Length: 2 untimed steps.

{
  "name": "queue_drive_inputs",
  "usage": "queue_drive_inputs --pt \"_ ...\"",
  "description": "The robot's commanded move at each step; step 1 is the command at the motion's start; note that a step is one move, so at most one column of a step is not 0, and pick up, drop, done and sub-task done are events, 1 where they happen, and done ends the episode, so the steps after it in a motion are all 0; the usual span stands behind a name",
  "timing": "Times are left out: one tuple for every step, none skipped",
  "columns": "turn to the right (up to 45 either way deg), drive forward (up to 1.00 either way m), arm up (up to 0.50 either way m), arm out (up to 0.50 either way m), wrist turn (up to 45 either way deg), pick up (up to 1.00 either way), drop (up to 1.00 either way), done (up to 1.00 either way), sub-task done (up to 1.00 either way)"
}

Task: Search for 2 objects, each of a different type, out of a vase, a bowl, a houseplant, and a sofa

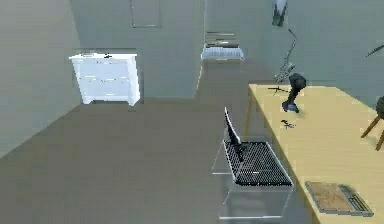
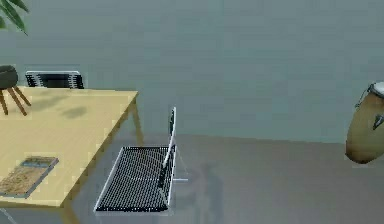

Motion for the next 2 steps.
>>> queue_drive_inputs --pt "45.0 0.00 0.00 0.00 0.0 0.00 0.00 0.00 0.00" --pt "0.0 0.00 0.00 0.00 0.0 0.00 0.00 0.00 1.00"
